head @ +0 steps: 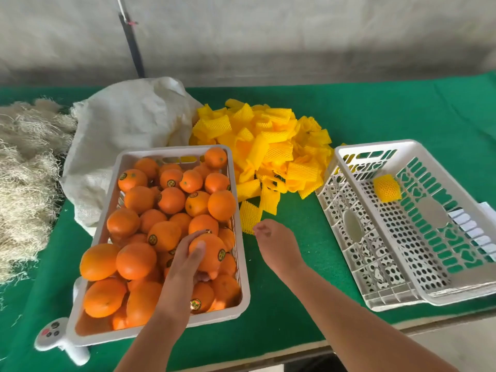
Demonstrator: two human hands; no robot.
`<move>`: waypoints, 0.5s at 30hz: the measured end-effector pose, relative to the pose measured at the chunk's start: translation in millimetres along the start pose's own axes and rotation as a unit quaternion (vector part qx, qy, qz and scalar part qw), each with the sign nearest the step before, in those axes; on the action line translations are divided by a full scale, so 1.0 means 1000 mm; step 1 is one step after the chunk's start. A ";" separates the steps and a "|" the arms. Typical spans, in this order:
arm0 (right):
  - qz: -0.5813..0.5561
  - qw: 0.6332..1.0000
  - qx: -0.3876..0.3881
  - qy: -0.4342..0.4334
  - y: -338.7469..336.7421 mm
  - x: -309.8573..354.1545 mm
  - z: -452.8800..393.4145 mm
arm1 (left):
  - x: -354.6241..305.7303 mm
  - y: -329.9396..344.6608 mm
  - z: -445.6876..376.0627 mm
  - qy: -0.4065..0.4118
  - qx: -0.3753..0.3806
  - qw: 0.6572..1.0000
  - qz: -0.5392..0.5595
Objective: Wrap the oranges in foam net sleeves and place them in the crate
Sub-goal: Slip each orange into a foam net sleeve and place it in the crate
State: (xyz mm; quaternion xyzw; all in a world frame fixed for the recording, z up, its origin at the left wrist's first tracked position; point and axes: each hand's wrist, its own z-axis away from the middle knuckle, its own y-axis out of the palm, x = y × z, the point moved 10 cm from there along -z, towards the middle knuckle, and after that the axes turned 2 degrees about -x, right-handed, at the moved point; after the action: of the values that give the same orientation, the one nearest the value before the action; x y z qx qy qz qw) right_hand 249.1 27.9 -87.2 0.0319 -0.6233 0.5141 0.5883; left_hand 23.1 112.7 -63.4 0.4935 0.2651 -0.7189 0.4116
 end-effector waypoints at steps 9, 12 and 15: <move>0.313 0.917 0.249 0.006 0.101 -0.070 -0.073 | 0.004 0.001 -0.004 -0.001 -0.078 0.988 -0.135; 0.259 0.938 0.228 0.025 0.091 -0.080 -0.088 | 0.000 0.001 0.000 -0.018 -0.116 0.988 -0.102; 0.203 0.964 0.169 -0.016 0.056 -0.071 -0.097 | -0.009 0.008 0.006 -0.024 -0.127 0.991 -0.036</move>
State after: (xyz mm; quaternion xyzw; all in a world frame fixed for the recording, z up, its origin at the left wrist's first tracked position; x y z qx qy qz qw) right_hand 302.9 79.6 -197.1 0.0118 -0.5301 0.7200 0.4477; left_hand 28.4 107.3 -53.0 0.4100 0.3623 -0.7051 0.4511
